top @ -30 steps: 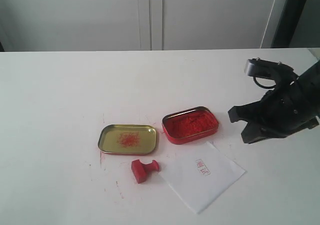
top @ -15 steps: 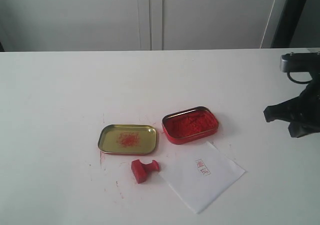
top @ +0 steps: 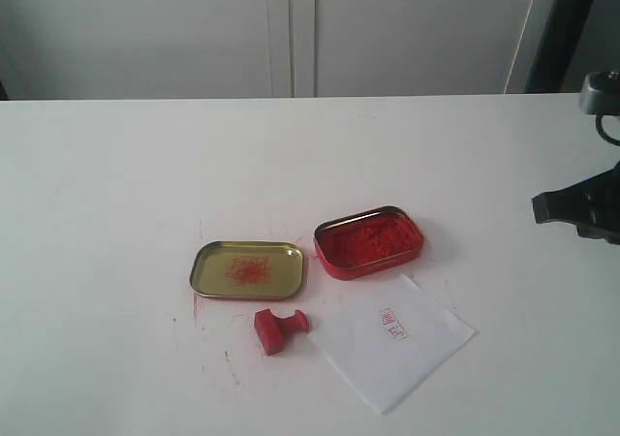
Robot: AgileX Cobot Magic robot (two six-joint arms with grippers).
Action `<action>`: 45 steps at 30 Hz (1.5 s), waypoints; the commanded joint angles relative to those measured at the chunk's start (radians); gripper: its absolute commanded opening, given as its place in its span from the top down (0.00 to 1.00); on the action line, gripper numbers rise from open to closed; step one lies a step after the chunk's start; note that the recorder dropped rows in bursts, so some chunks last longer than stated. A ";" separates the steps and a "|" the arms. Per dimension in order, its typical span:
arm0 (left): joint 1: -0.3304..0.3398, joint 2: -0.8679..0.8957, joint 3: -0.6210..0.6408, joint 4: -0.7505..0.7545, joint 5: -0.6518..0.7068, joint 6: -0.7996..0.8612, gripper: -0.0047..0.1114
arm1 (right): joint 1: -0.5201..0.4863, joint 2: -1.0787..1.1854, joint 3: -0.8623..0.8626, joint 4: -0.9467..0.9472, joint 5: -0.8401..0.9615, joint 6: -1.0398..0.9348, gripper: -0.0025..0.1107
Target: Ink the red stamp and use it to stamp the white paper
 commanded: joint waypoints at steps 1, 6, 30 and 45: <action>-0.008 -0.004 0.008 -0.003 0.000 -0.003 0.96 | -0.006 -0.088 0.050 -0.010 -0.064 0.006 0.98; -0.008 -0.004 0.008 -0.003 0.000 -0.003 0.96 | -0.006 -0.181 0.095 -0.010 -0.105 -0.004 0.98; -0.008 -0.004 0.008 -0.003 0.000 -0.003 0.96 | -0.006 -0.677 0.292 -0.065 -0.153 -0.004 0.98; -0.008 -0.004 0.008 -0.003 0.000 -0.003 0.96 | -0.006 -0.816 0.408 -0.065 -0.264 -0.004 0.98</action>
